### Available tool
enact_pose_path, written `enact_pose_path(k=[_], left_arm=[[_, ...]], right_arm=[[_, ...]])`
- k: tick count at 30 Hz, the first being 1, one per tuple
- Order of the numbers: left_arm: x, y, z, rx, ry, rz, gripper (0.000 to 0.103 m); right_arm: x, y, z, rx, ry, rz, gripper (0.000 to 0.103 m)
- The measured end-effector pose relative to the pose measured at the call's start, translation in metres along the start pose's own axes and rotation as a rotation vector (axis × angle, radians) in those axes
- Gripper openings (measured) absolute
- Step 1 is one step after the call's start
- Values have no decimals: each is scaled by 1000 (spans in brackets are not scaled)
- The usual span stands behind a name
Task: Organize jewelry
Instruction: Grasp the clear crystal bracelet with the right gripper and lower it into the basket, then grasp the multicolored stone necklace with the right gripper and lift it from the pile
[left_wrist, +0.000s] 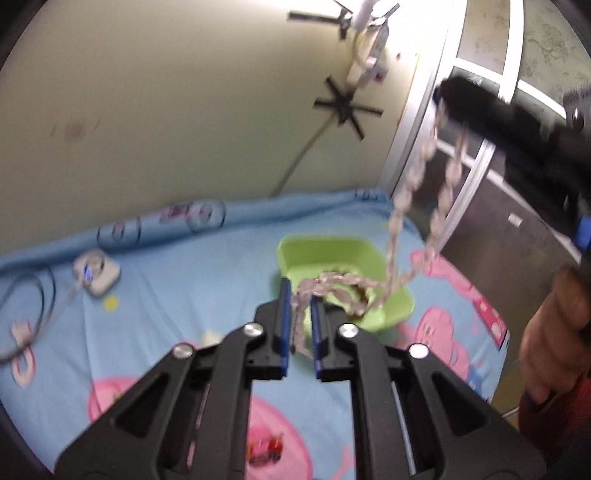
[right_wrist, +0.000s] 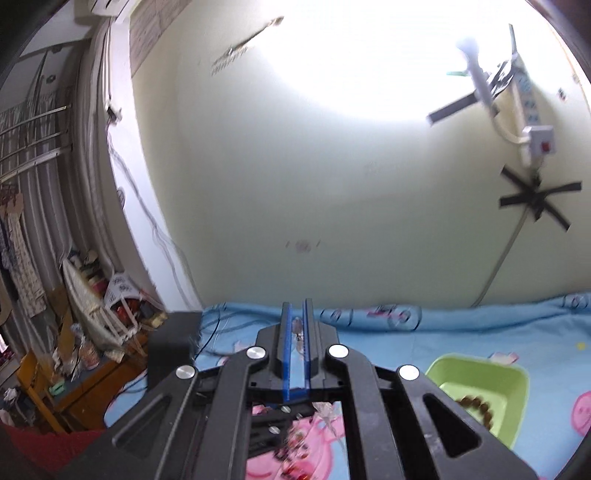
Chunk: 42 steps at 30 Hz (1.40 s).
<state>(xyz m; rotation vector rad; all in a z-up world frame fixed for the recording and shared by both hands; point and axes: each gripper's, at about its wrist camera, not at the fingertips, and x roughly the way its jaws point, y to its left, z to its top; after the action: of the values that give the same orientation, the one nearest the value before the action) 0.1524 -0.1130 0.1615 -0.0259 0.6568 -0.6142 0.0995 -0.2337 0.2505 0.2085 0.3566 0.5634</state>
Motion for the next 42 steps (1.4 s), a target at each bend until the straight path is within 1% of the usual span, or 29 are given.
enact_pose_path(k=[1, 4, 6, 8, 13, 14, 16, 17, 18, 20, 21, 24, 25, 26, 27, 30, 31, 33, 34, 35, 36, 37, 38, 39, 40, 41, 42], left_arm=[[4, -7, 13, 15, -7, -8, 9], [17, -20, 38, 36, -6, -37, 9], [39, -30, 46, 37, 17, -65, 9], [65, -36, 46, 37, 51, -69, 9], [131, -33, 20, -17, 184, -96, 9], [140, -33, 13, -17, 207, -86, 9], [157, -31, 0, -9, 263, -22, 9], [162, -30, -5, -4, 286, 2, 10], [166, -30, -9, 2, 311, 26, 12], [168, -29, -15, 13, 341, 59, 32], [165, -27, -16, 11, 335, 60, 35], [142, -23, -10, -19, 292, 7, 37], [132, -21, -6, -34, 276, -8, 39], [126, -17, -3, -45, 262, -18, 43], [112, -13, 1, -60, 236, -33, 44], [70, 2, 5, -80, 159, -48, 44], [53, 8, 4, -85, 132, -51, 44], [12, 28, -5, -102, 73, -32, 44], [-2, 37, -9, -112, 57, -18, 44], [-19, 51, -18, -132, 43, 14, 44], [-33, 67, -29, -155, 41, 61, 44], [-43, 79, -39, -173, 44, 111, 44], [-52, 88, -48, -188, 47, 152, 44], [-60, 98, -59, -206, 54, 188, 44], [-64, 105, -69, -222, 61, 204, 44], [-69, 115, -84, -250, 74, 214, 44], [-72, 123, -97, -276, 87, 218, 44]], right_arm=[[-5, -6, 6, 2, -19, -17, 0], [-15, -30, 16, 20, -49, -72, 0], [-18, -49, 13, 39, -52, -109, 0], [-17, -71, 3, 77, -31, -133, 0], [6, -125, -54, 184, 72, -201, 0], [14, -136, -69, 212, 105, -210, 0], [30, -155, -98, 266, 170, -219, 0], [36, -160, -106, 281, 190, -230, 0], [42, -166, -116, 300, 214, -250, 0], [48, -174, -127, 333, 235, -267, 0], [48, -175, -130, 351, 231, -267, 0], [40, -173, -130, 364, 181, -272, 0], [36, -168, -129, 360, 162, -280, 12], [32, -165, -127, 359, 150, -282, 27], [29, -161, -121, 359, 132, -277, 30], [12, -137, -111, 336, 62, -257, 31], [1, -120, -110, 305, 17, -253, 31], [-10, -91, -109, 247, -27, -232, 33], [-12, -77, -114, 227, -28, -198, 43], [-13, -68, -118, 223, -13, -164, 59], [-7, -59, -126, 225, 25, -116, 64], [0, -54, -133, 228, 65, -77, 64], [12, -48, -145, 236, 147, -26, 64], [25, -43, -156, 245, 222, -3, 64], [37, -39, -168, 247, 275, -2, 55], [45, -36, -176, 236, 311, -4, 40], [57, -33, -183, 219, 367, -8, 33]])
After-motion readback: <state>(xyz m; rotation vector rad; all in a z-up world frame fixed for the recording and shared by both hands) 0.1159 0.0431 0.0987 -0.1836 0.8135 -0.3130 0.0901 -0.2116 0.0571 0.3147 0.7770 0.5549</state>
